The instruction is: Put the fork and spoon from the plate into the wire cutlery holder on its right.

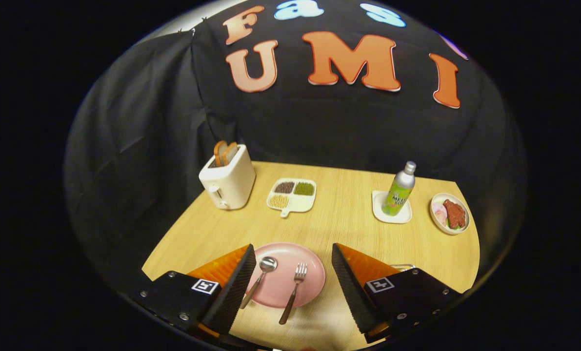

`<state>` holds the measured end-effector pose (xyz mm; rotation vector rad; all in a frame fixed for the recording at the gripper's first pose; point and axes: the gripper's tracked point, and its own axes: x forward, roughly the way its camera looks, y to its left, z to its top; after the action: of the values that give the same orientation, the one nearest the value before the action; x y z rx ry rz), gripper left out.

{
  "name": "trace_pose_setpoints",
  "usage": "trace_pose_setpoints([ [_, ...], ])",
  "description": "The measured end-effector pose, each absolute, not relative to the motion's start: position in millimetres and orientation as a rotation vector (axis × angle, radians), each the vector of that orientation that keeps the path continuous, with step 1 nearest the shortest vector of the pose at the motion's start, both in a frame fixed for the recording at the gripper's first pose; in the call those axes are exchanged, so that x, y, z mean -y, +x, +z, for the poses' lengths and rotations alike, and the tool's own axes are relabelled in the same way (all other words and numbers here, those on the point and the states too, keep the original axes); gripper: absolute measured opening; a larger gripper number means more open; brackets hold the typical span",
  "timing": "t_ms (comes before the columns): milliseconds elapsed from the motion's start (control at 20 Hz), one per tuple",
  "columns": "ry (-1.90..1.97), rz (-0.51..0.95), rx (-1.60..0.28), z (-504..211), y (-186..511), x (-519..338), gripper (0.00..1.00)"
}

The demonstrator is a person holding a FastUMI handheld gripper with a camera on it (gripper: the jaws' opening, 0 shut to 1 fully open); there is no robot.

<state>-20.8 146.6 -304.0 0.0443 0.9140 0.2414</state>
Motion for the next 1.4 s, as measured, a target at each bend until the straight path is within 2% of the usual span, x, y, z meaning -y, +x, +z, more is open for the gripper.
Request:
trace_pose_setpoints([
  [300,0.018,0.257,-1.193,-387,-62,-163,0.93],
  [600,-0.005,0.201,-1.365,-446,-84,-162,0.85],
  [800,-0.039,0.164,-1.458,-470,-96,-159,0.68],
  [850,-0.039,0.162,-1.476,-473,-98,-160,0.6],
  [1050,-0.042,0.122,-1.522,-485,-102,-159,0.38],
  [1300,-0.054,0.083,-1.539,-494,-101,-161,0.21],
  [1350,-0.044,0.076,-1.538,-495,-100,-163,0.13],
  [1400,-0.037,0.071,-1.545,-494,-101,-164,0.1],
])
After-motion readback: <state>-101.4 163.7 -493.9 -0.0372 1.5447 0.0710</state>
